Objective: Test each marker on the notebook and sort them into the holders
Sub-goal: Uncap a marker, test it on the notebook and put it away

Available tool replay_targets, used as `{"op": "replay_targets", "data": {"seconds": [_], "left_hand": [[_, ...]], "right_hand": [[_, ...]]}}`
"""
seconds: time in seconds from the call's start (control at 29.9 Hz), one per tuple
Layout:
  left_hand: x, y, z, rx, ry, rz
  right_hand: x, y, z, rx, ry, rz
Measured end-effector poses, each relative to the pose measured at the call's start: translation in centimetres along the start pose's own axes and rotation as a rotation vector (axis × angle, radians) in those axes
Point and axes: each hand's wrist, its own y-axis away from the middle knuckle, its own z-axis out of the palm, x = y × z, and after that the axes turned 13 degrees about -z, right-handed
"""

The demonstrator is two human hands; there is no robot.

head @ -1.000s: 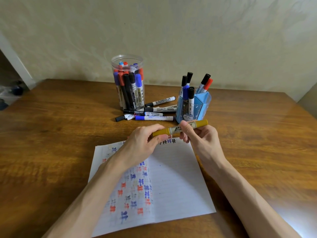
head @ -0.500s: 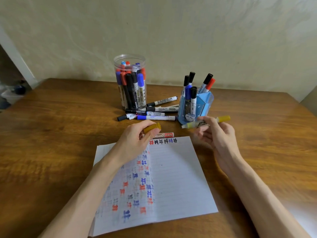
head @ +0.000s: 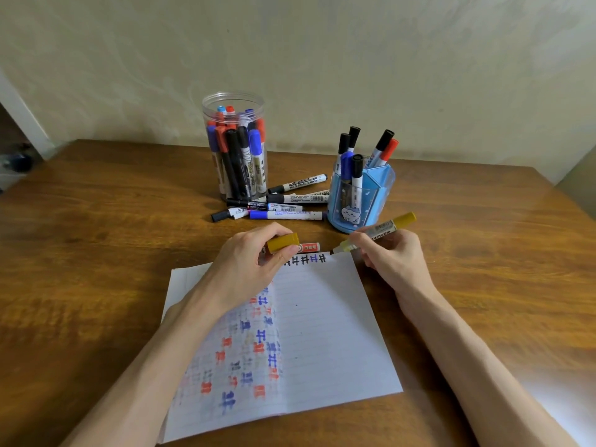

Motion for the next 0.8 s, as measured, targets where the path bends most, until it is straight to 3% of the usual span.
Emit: {"op": "replay_targets", "data": {"seconds": [0.57, 0.8], "left_hand": [[-0.1, 0.0, 0.0, 0.002, -0.017, -0.012], [-0.2, 0.0, 0.0, 0.006, -0.026, -0.021]], "right_hand": [[1.5, -0.3, 0.1, -0.067, 0.120, -0.129], [1.4, -0.3, 0.1, 0.001, 0.042, -0.087]]}}
